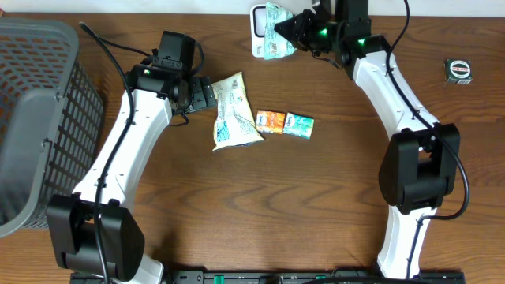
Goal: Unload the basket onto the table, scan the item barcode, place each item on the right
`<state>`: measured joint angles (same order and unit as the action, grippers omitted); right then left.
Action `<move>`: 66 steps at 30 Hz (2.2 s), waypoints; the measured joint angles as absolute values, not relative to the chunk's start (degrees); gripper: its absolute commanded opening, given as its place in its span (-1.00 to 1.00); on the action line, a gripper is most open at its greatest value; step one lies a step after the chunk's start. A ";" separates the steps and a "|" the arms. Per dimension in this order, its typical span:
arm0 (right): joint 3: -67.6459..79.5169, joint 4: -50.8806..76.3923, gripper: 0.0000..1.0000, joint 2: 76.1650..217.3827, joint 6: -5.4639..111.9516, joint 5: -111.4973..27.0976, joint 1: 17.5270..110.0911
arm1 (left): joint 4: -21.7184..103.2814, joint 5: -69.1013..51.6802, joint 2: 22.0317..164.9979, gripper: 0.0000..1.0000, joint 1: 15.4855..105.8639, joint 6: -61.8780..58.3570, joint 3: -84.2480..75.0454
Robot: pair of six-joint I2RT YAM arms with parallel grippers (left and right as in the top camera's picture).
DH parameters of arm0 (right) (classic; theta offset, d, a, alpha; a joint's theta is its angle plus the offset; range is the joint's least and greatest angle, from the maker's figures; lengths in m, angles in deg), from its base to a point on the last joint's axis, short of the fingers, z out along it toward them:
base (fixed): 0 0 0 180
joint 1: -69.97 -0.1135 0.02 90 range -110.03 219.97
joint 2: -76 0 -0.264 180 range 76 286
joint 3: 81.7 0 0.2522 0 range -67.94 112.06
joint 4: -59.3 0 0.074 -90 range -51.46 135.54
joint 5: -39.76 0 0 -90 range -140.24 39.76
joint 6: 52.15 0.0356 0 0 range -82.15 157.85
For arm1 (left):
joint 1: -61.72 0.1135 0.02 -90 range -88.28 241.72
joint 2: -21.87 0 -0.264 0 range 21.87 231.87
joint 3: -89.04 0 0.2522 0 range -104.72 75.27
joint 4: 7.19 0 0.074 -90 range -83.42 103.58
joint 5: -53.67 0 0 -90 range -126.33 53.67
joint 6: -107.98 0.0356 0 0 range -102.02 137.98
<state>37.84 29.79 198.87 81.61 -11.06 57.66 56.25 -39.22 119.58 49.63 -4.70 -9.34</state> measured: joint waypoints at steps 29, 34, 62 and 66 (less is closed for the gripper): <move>37.84 28.98 -0.97 198.87 71.47 -15.57 54.20 | 56.25 -39.22 119.58 0.96 49.63 -4.70 -9.34; 37.84 27.52 -0.97 198.87 61.05 -24.57 52.13 | 56.25 -39.22 119.58 0.96 49.63 -4.70 -9.34; 37.64 5.99 0.06 213.21 28.48 -91.96 41.07 | 56.25 -39.22 119.58 0.96 49.63 -4.70 -9.34; 37.64 3.83 0.19 212.95 32.02 -90.23 39.08 | 56.25 -39.22 119.58 0.95 49.63 -4.72 -9.34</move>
<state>37.64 3.83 212.95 32.02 -90.23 39.08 56.25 -39.22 119.58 49.63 -4.72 -9.34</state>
